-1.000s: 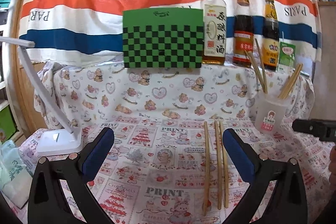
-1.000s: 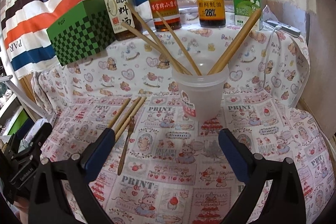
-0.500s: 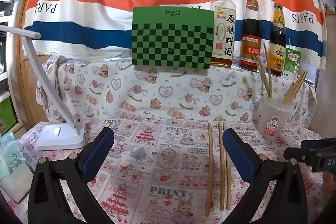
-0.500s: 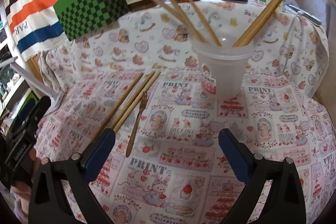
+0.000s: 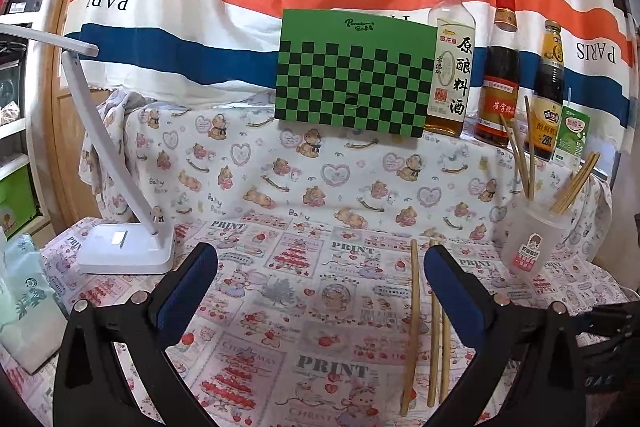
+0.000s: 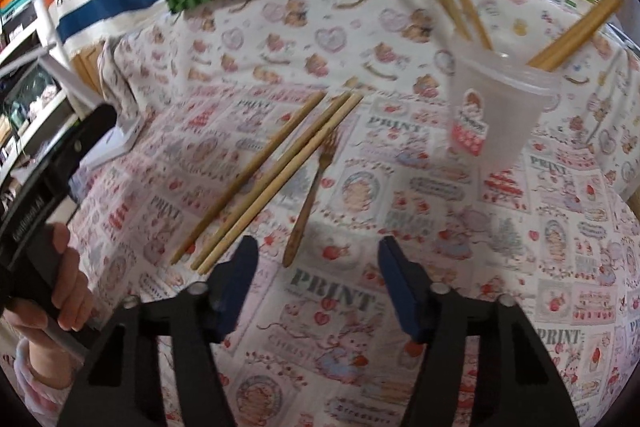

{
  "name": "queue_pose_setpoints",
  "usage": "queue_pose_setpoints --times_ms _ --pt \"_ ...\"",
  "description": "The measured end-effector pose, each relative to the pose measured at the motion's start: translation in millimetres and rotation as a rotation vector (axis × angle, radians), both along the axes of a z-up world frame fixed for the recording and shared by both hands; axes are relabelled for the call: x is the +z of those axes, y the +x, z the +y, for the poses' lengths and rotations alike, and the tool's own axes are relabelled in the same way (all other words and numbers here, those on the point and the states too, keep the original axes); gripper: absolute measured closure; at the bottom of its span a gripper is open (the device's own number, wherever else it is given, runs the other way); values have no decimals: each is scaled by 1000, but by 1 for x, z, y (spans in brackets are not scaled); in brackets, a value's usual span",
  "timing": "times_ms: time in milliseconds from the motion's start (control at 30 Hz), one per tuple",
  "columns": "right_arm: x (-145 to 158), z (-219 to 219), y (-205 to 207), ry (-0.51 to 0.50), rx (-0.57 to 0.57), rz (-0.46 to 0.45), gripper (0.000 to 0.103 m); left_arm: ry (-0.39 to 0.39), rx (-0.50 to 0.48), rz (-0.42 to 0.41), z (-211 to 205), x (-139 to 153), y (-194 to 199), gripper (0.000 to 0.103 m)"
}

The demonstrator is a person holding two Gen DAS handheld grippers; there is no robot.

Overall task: Organize utensils
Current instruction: 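Lower the right tool onto the metal fork and close on it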

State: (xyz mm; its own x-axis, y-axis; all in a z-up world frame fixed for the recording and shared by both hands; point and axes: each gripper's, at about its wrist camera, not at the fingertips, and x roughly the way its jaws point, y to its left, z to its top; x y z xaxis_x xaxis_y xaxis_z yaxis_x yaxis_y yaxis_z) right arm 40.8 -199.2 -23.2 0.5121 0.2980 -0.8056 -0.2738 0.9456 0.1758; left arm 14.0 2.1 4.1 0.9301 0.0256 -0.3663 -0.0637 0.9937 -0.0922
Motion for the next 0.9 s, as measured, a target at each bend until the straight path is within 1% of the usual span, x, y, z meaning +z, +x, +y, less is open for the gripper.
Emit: queue_pose_setpoints --times_ms 67,167,333,400,467,533,600,833,900 --pt "-1 8 -2 -25 26 -4 55 0 -1 2 0 0 0 1" --pt "-3 18 -5 -61 66 -17 58 1 3 8 0 0 1 1" --pt "-10 26 5 -73 68 10 72 -2 10 27 1 -2 4 1" --pt "-16 27 5 -90 58 13 78 -7 10 32 2 -2 5 1" --pt "-23 26 5 -96 51 26 83 -12 11 35 3 -2 5 1" --pt "-24 25 4 -97 41 19 84 -17 13 34 4 -2 5 1" --pt "-24 24 8 -73 29 33 84 -25 15 31 6 -2 5 1" --pt "-21 33 48 -17 -52 130 84 -34 17 31 8 -2 4 1" --pt "-23 36 56 -30 -72 134 84 -28 15 29 8 -2 4 1"
